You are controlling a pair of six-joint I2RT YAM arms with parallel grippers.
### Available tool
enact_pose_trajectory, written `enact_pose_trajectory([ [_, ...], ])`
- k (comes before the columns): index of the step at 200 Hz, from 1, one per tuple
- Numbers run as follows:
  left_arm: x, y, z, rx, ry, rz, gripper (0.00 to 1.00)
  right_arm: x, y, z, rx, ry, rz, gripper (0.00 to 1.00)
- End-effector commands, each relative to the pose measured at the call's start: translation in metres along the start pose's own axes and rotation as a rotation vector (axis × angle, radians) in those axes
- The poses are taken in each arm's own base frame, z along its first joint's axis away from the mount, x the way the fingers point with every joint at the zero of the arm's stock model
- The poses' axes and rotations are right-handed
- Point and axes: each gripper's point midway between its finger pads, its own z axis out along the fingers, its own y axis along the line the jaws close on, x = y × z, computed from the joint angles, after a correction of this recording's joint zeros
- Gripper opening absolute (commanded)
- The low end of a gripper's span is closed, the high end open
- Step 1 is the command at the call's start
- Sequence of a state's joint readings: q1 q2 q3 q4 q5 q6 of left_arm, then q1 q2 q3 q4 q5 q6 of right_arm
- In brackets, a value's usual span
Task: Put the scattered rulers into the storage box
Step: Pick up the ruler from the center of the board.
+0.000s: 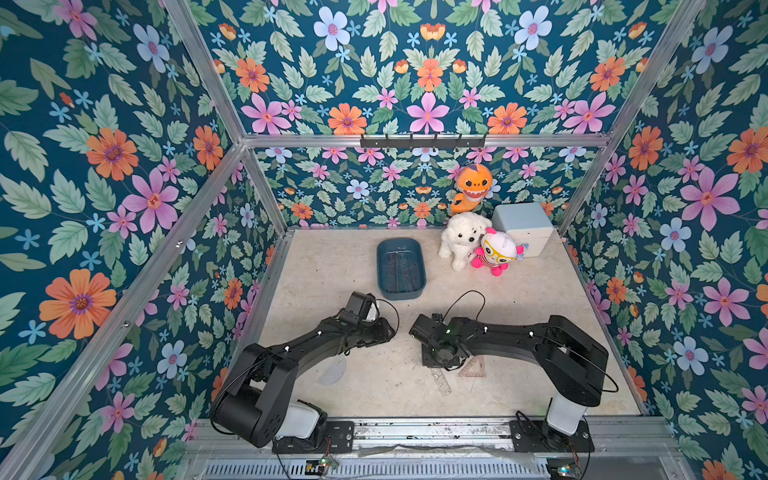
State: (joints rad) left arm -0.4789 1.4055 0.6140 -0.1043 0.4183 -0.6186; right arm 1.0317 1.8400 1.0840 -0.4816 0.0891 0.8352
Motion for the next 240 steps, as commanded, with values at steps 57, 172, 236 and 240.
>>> enact_pose_trajectory([
  [57,-0.002,-0.006,0.001,0.039,0.0,0.012,0.43,-0.038,0.011,0.016,-0.013,-0.041,-0.017,0.24],
  [172,0.023,-0.039,0.025,0.202,0.123,-0.018,0.44,-0.049,0.029,-0.04,-0.349,-0.125,-0.046,0.33],
  [236,0.035,-0.041,0.05,0.189,0.187,0.006,0.44,-0.026,0.015,-0.034,-0.423,-0.121,-0.02,0.32],
  [240,0.034,-0.041,0.052,0.189,0.188,0.004,0.43,-0.025,0.015,-0.033,-0.424,-0.12,-0.018,0.32],
])
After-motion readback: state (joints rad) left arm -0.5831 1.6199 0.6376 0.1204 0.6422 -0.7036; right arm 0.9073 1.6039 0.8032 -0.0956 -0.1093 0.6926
